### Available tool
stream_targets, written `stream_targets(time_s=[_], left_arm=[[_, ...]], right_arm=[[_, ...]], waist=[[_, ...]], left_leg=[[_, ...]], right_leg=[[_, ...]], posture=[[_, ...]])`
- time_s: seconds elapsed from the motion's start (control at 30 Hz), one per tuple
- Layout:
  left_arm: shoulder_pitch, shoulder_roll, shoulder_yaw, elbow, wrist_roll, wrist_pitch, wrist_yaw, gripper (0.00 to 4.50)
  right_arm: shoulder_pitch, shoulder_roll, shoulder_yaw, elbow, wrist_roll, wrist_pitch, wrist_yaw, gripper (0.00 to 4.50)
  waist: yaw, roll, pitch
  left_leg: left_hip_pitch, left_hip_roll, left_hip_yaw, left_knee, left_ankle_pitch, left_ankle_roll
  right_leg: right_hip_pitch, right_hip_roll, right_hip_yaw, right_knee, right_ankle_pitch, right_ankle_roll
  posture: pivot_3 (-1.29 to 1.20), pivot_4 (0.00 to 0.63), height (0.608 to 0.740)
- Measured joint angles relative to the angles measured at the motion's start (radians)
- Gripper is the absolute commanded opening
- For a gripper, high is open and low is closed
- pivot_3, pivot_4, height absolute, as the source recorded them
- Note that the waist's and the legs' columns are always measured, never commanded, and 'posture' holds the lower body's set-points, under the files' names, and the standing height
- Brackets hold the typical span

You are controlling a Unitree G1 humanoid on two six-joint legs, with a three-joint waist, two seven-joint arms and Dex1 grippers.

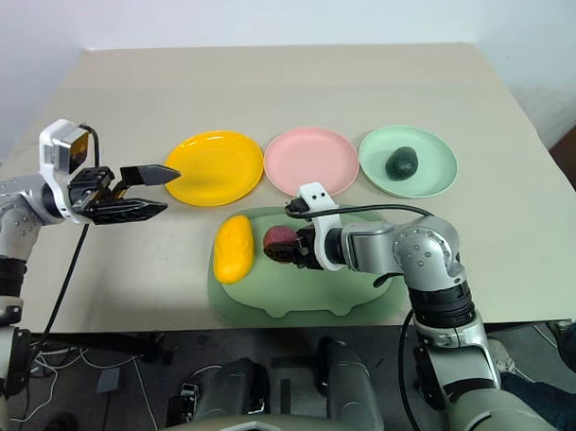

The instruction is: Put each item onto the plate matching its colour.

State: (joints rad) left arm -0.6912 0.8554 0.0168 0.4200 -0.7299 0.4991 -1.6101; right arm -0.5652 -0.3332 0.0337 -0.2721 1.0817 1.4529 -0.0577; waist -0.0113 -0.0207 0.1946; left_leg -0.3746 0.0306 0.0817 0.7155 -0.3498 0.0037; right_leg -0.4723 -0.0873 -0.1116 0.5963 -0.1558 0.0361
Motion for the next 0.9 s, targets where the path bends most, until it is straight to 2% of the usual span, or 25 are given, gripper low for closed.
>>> stream_targets(time_s=[0.13,0.33,0.47,0.73,0.87,0.9], left_arm=[[0.000,0.000,0.000,0.000,0.000,0.003,0.000,4.50],[-0.003,-0.005,0.000,0.004,0.003,0.002,0.000,4.50],[-0.010,-0.012,0.000,0.007,0.005,0.000,0.000,4.50],[-0.009,-0.011,0.000,0.007,0.012,0.003,0.000,4.50],[0.000,-0.004,0.007,-0.007,0.012,0.018,0.000,4.50],[0.006,-0.002,0.009,-0.012,0.012,0.021,0.000,4.50]], right_arm=[[-0.025,0.008,-0.039,0.041,0.003,0.033,0.030,2.95],[-0.263,-0.013,-0.210,0.180,0.000,0.070,0.050,2.95],[-0.321,-0.034,-0.224,0.303,-0.108,-0.042,0.086,2.95],[-0.323,-0.037,-0.098,0.594,-0.459,-0.440,0.187,2.95],[-0.335,-0.029,-0.073,0.706,-0.553,-0.550,0.266,4.30],[-0.342,-0.026,-0.073,0.722,-0.564,-0.565,0.284,4.48]], waist=[[-0.001,0.000,0.000],[-0.002,0.001,0.000],[0.000,0.000,0.000],[-0.006,0.001,0.000],[-0.006,0.001,0.001],[-0.006,0.001,0.001]], left_leg=[[0.000,0.000,0.000,0.000,0.000,0.000],[-0.001,0.000,0.001,0.000,0.000,0.000],[-0.001,0.000,0.001,0.000,0.000,0.000],[-0.002,-0.001,0.003,-0.001,0.000,0.000],[-0.002,0.000,0.003,-0.001,0.001,-0.003],[-0.002,0.000,0.003,-0.001,0.002,-0.003]], right_leg=[[0.000,0.000,0.000,0.000,0.000,0.000],[-0.001,0.000,0.000,0.000,0.000,0.000],[-0.001,0.000,0.000,-0.001,0.000,0.000],[-0.002,0.000,0.000,0.000,0.000,0.000],[-0.002,0.000,0.000,0.000,0.000,0.000],[-0.002,0.000,0.000,0.000,0.000,0.000]], posture=[[0.00,0.150,0.740],[0.00,0.150,0.740],[0.00,0.150,0.740],[0.00,0.150,0.740],[0.00,0.150,0.740],[0.00,0.150,0.740]])
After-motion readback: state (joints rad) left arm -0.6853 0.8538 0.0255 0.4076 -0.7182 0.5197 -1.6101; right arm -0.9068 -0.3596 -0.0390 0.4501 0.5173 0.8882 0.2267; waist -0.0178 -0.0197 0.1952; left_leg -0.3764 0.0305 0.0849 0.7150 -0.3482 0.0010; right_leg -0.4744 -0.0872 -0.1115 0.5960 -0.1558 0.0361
